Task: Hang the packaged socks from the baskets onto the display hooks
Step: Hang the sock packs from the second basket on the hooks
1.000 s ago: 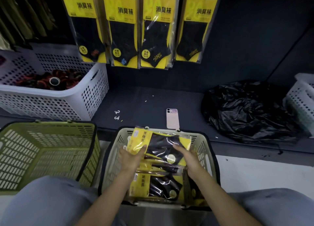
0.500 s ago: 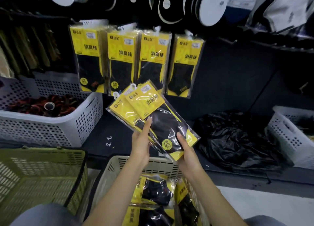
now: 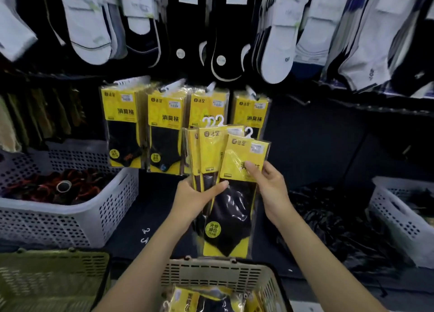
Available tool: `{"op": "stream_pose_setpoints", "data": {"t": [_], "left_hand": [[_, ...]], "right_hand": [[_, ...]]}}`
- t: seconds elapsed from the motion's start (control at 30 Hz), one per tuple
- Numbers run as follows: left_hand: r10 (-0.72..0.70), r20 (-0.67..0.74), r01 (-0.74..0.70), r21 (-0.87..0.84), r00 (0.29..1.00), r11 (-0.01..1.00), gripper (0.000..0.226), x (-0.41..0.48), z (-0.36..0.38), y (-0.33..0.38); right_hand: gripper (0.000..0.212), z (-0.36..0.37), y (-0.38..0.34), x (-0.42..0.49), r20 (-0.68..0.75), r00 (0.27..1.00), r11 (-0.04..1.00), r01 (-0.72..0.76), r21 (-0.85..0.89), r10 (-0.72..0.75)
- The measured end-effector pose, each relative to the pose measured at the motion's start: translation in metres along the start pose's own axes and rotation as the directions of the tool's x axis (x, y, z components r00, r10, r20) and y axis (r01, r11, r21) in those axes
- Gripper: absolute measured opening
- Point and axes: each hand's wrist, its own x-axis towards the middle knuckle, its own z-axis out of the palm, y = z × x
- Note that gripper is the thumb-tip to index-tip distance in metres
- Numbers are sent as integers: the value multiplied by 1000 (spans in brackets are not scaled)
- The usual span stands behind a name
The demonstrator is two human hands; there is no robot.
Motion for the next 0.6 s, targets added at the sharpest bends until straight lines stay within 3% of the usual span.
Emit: {"op": "stream_pose_setpoints", "data": {"t": [0.13,0.23,0.43,0.6], "left_hand": [[46,-4,-46,-2,999,999,43,10,0,13],[50,-16,-50,32,999,998,41,23,-3,18],[34,-200,-14,98,979,995,55,52,-21,31],[39,-283,-1,136,958,991,63,71,-36,41]], "right_hand": [[24,-2,-8,8,-14,1000,999,-2,46,3],[21,-8,-11,17,-56,998,999,-31,32,33],[17,-29,-32,57,-197,980,1000,-11,27,16],[15,-29,-48,101,-202,977,995,46,-93,-64]]}}
